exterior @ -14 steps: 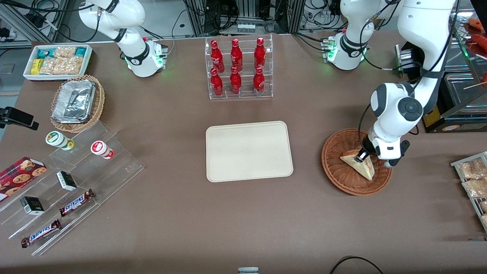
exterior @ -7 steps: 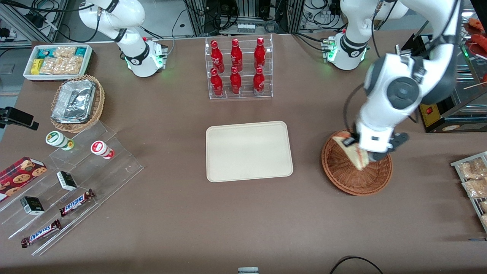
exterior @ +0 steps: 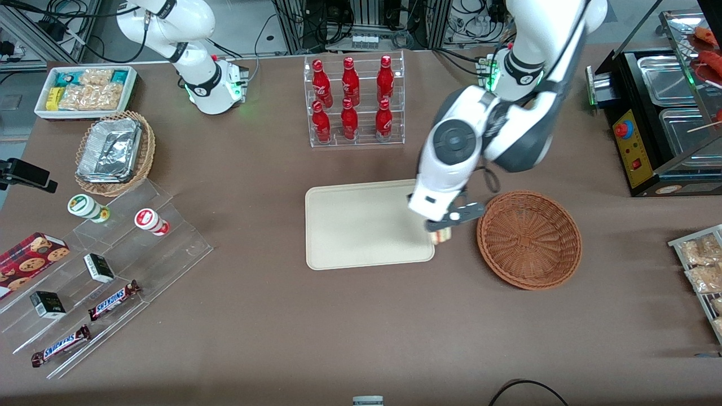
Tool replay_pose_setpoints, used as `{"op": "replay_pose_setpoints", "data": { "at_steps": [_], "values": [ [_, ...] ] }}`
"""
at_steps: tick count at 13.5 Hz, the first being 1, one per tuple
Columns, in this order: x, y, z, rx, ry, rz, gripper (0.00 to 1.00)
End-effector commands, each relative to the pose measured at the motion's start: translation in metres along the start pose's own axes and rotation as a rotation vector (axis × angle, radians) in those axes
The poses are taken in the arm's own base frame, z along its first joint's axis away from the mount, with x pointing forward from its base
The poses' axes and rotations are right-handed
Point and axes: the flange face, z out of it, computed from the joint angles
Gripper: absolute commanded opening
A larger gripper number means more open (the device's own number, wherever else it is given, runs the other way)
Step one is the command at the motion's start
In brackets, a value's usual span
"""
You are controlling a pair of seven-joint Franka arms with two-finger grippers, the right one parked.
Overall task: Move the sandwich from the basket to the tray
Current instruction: 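Carry the sandwich with the left gripper over the beige tray and lower it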
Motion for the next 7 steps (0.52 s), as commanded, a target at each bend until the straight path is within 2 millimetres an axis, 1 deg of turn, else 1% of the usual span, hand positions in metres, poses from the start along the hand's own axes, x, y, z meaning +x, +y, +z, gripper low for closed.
{"op": "replay_pose_setpoints", "data": {
  "at_steps": [1,2,4,5,7],
  "values": [
    [-0.011,0.047,0.017,-0.006,-0.002,0.053,0.00],
    [-0.022,0.064,0.027,-0.003,0.000,0.080,0.00],
    [-0.041,0.090,0.047,-0.013,0.019,0.111,0.00],
    [-0.050,0.101,0.059,-0.018,0.030,0.114,0.00],
    [-0.060,0.115,0.082,-0.019,0.035,0.133,0.00]
  ]
}}
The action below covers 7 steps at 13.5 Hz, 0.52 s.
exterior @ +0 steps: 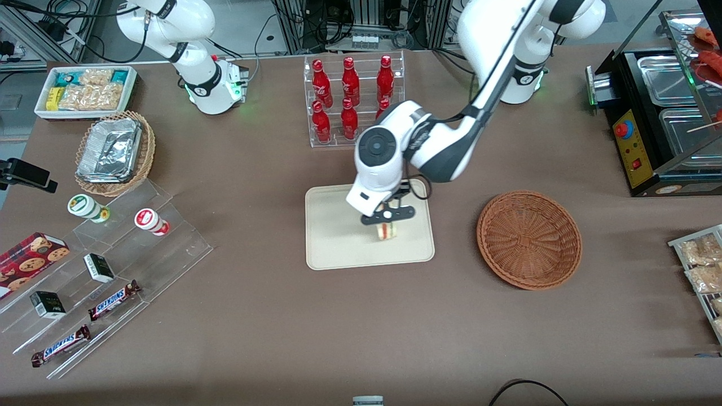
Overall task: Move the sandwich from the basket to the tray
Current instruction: 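Carry the sandwich with the left gripper over the beige tray and lower it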
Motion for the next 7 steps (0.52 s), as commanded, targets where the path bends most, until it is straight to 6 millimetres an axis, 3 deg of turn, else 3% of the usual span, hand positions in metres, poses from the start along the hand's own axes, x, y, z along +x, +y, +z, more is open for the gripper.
{"op": "replay_pose_setpoints", "data": {
  "at_steps": [1,7],
  "values": [
    [-0.001,0.019,0.020,-0.011,0.021,0.004,0.00],
    [-0.006,0.035,0.070,0.004,0.053,0.038,0.00]
  ]
}}
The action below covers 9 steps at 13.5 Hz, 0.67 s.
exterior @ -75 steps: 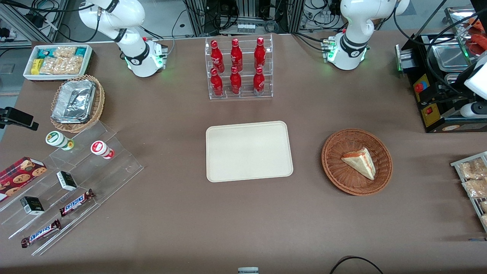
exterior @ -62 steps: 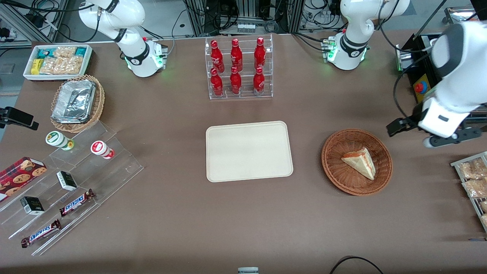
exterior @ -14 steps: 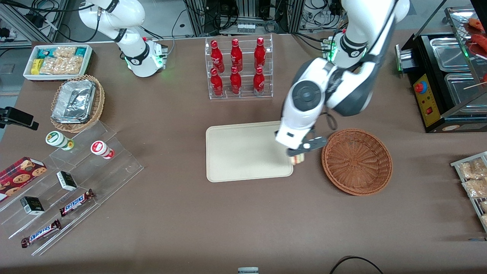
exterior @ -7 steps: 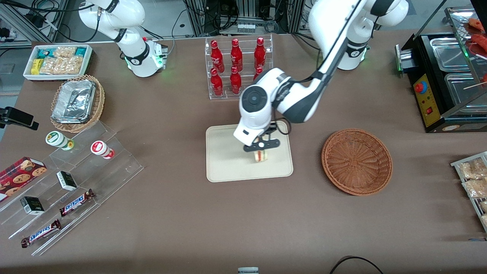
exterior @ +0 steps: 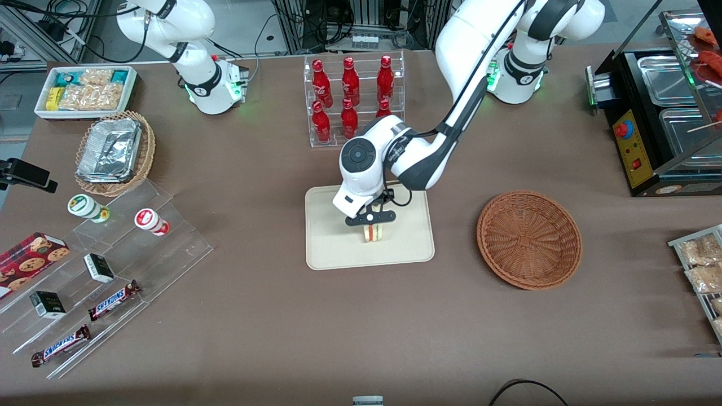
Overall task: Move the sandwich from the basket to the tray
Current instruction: 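Carry the sandwich with the left gripper over the beige tray and lower it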
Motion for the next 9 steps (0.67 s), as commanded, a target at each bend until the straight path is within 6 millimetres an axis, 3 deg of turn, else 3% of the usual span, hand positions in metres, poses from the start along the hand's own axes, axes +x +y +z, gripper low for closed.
{"op": "replay_pose_setpoints", "data": {
  "at_steps": [1,2,3,4,5,7,9],
  "values": [
    [0.001,0.011,0.009,-0.001,0.034,-0.002,0.00],
    [0.000,0.013,0.010,-0.001,0.034,0.000,0.00],
    [0.001,0.012,0.014,0.003,0.032,-0.005,0.25],
    [0.000,0.013,0.017,0.009,0.031,0.000,0.93],
    [0.000,0.012,0.016,0.013,0.038,0.003,1.00],
    [0.001,0.011,0.004,0.001,0.042,-0.006,1.00],
    [0.001,0.003,-0.054,-0.023,0.062,-0.066,1.00]
  ]
}}
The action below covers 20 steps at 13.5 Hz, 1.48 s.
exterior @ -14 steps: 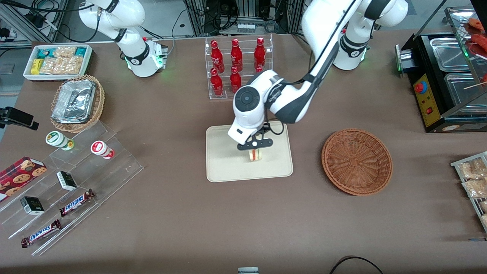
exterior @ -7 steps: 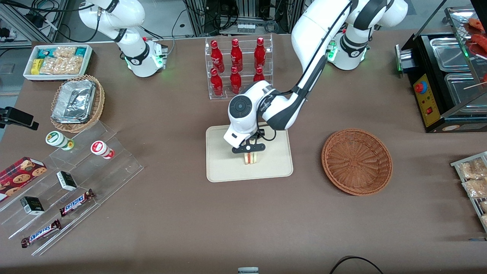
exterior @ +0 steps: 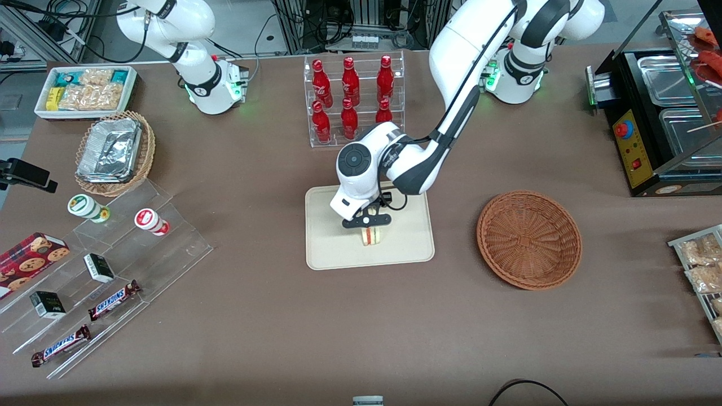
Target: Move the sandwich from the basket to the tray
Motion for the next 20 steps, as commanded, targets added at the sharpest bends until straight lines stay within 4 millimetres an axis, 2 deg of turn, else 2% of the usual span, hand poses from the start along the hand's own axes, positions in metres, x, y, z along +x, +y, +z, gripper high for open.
{"op": "replay_pose_setpoints", "data": {
  "at_steps": [1,3,5,7,9,13,15,19,20],
  "values": [
    [-0.004,-0.014,-0.093,-0.001,0.042,-0.090,1.00],
    [0.008,-0.048,-0.154,-0.005,0.055,-0.150,1.00],
    [0.014,-0.086,-0.203,0.016,0.052,-0.196,1.00],
    [0.023,-0.139,-0.256,0.018,0.048,-0.243,1.00],
    [0.025,-0.193,-0.294,0.012,0.051,-0.224,1.00],
    [0.007,-0.310,-0.339,0.013,0.052,-0.148,1.00],
    [0.002,-0.359,-0.355,0.009,0.048,-0.088,1.00],
    [0.020,-0.445,-0.367,0.006,0.018,0.015,1.00],
    [0.025,-0.460,-0.370,0.003,0.023,0.040,1.00]
  ]
}}
